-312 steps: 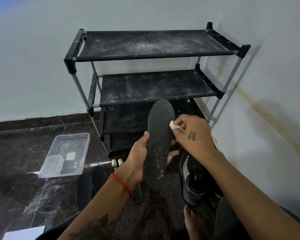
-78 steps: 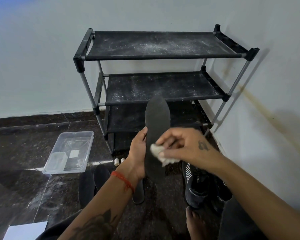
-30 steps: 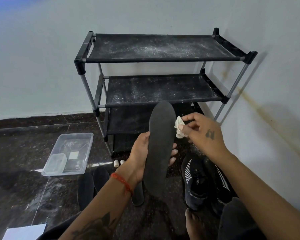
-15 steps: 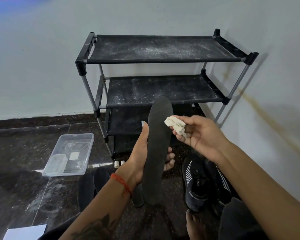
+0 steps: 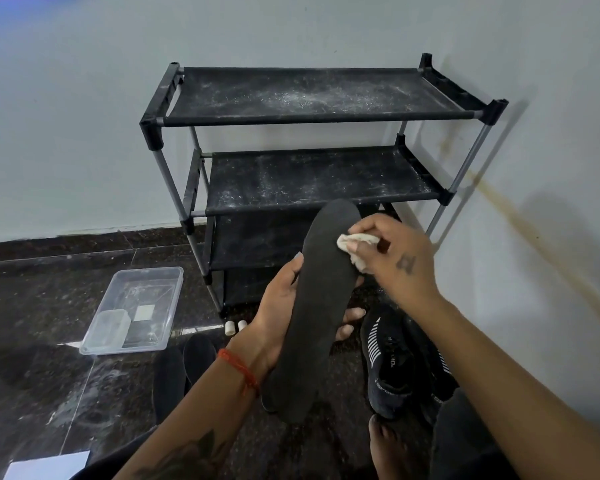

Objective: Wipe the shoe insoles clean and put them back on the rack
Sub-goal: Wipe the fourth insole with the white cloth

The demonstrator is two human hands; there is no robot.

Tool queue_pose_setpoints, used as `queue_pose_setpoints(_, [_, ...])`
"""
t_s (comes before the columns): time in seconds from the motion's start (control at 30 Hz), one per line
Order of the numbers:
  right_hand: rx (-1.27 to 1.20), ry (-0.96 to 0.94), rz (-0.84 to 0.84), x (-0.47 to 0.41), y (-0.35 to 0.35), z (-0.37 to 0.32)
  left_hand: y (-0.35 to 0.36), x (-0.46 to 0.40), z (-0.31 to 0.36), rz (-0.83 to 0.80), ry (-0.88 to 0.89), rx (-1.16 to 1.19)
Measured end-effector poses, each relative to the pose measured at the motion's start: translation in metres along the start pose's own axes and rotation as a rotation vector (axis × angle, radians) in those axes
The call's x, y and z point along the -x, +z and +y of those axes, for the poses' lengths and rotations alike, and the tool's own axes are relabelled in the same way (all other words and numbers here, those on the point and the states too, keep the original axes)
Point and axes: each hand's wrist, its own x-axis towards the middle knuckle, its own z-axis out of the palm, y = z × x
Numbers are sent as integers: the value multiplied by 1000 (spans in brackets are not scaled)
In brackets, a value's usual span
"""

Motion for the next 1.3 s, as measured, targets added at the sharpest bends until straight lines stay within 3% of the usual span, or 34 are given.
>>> queue_pose_setpoints(0.13, [196,-119,-61,5,13,4,-7,-4,-1,55,81,74])
queue_pose_setpoints(0.3, [136,-55,-160,7,16,0,-14,-8,1,93,83,46])
queue_pose_setpoints(0.53, [82,-202,-291,18,22,-10,-10,-1,3,40,58,-28])
queue_pose_setpoints(0.67, [199,-171,-118,13,19,-3,-5,1,4,32,32,-26])
queue_pose_setpoints(0.8, [46,-72,-30,13,20,-6,-3,1,1,39,14,14])
queue_pose_setpoints(1.03, [-57,-155,-434,23,16,-18,-8,-1,5,124,51,7])
queue_pose_setpoints(1.1, [81,-174,-323,16,12,-10,-8,-3,3,124,31,24])
queue_pose_setpoints(1.2, [213,-146,-17,8,12,-2,-5,-4,-1,118,8,37])
queue_pose_setpoints(1.3, [119,-106,7,13,19,-10,-1,-4,-5,100,15,-8])
